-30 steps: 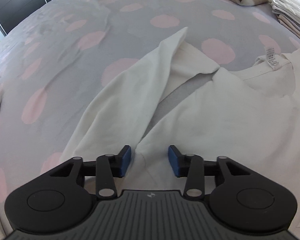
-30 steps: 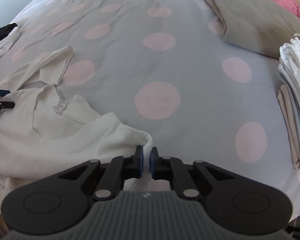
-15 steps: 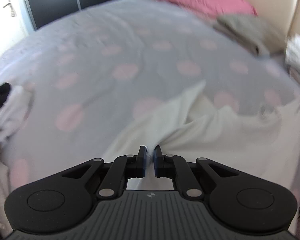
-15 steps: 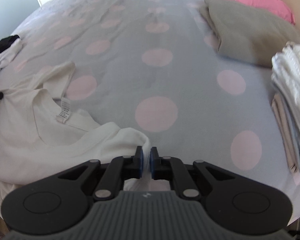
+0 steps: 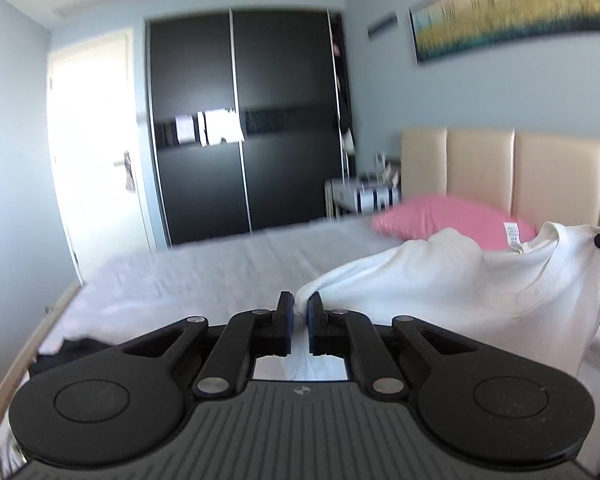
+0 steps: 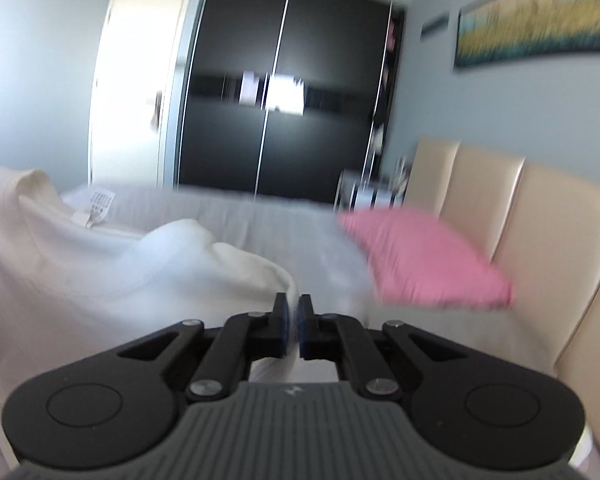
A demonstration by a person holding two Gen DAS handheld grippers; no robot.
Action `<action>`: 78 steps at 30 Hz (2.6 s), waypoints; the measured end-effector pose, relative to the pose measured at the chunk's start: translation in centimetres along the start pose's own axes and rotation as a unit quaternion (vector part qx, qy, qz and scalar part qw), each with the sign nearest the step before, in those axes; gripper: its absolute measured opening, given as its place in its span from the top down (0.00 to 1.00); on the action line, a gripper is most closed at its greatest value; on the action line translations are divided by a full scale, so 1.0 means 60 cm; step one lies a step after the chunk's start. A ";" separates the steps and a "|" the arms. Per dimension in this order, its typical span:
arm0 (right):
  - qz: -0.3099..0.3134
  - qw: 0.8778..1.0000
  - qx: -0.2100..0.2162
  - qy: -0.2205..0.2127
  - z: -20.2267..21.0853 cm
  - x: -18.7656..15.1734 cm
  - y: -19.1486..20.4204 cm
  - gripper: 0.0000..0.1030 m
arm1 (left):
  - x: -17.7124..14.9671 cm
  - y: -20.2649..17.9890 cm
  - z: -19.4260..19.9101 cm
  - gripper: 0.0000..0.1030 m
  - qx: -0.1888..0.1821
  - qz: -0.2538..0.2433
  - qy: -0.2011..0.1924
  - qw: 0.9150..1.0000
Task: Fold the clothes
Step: 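Lift the shirt high with both grippers and flip it over, then lower the shirt onto the bed and open both grippers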
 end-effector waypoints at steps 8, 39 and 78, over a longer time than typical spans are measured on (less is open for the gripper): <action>0.024 0.982 -0.039 -0.185 0.203 0.186 0.002 0.95 | 0.154 0.006 0.191 0.95 0.014 0.027 -0.149 0.988; 0.033 0.995 -0.083 -0.039 -0.133 0.046 -0.011 0.96 | -0.099 -0.047 -0.229 0.95 0.000 -0.015 0.126 0.992; -0.060 0.958 0.000 0.281 -0.663 -0.332 -0.035 0.65 | -0.468 0.075 -0.529 0.62 0.045 0.044 0.332 0.941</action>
Point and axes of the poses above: each gripper's, at about its wrist camera, not at the fingertips, and z roughly against the way its jaws point, y to its left, x to its top, the point moved 8 cm from there along -z, roughly the way its jaws point, and after that the axes turned 4 degrees about x, right-handed, at the moved point
